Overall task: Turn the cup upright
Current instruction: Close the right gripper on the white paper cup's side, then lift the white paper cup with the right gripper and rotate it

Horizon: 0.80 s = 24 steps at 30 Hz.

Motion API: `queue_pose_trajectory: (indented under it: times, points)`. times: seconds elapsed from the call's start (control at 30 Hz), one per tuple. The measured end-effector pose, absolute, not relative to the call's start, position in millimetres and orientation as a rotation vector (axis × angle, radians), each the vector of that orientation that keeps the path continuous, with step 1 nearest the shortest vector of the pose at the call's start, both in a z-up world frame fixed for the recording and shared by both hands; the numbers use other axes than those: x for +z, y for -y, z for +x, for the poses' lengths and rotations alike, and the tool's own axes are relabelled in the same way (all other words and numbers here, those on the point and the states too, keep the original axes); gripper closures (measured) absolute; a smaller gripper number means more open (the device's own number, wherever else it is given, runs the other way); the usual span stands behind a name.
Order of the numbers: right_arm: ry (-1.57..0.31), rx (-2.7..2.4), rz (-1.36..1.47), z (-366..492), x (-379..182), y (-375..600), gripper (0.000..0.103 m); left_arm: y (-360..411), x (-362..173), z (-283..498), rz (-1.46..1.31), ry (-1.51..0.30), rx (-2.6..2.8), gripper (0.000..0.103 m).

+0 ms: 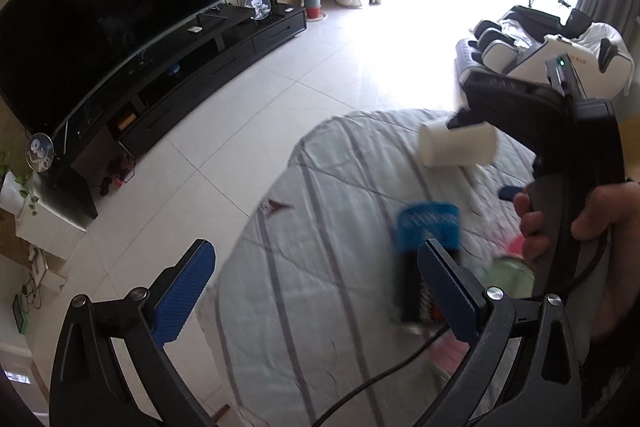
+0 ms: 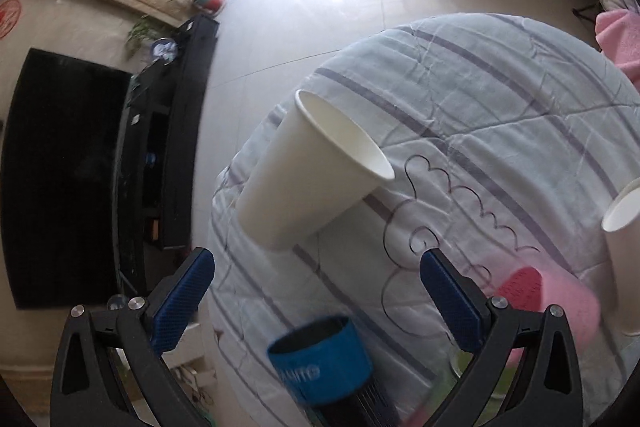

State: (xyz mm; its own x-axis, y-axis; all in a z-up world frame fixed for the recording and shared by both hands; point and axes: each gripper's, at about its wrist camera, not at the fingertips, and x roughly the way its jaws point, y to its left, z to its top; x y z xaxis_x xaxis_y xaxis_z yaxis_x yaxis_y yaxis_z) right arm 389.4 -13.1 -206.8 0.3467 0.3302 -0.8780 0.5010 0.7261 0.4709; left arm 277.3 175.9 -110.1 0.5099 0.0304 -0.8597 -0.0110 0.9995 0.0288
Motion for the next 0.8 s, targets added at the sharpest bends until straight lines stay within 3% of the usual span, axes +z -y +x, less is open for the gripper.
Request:
queue_pose_trajectory:
  times: [0.37,0.4,0.47,0.5,0.8]
  points:
    - [-1.316,-0.318,0.750,447,-232,6,0.001,-205,-143,313,-0.038,-1.089,0.064,0.001]
    - [-1.321,-0.301,0.756,450,-235,5,0.004,-206,-144,314,-0.040,-1.092,0.066,0.001]
    - [-1.300,-0.245,0.754,456,-235,2,0.028,-207,-145,315,-0.048,-1.094,0.073,0.001]
    - [-1.306,-0.218,0.722,459,-234,-2,0.031,-207,-145,315,-0.050,-1.095,0.076,0.001]
    - [-1.288,-0.088,0.570,456,-217,-9,0.035,-209,-138,310,-0.056,-1.083,0.092,0.001]
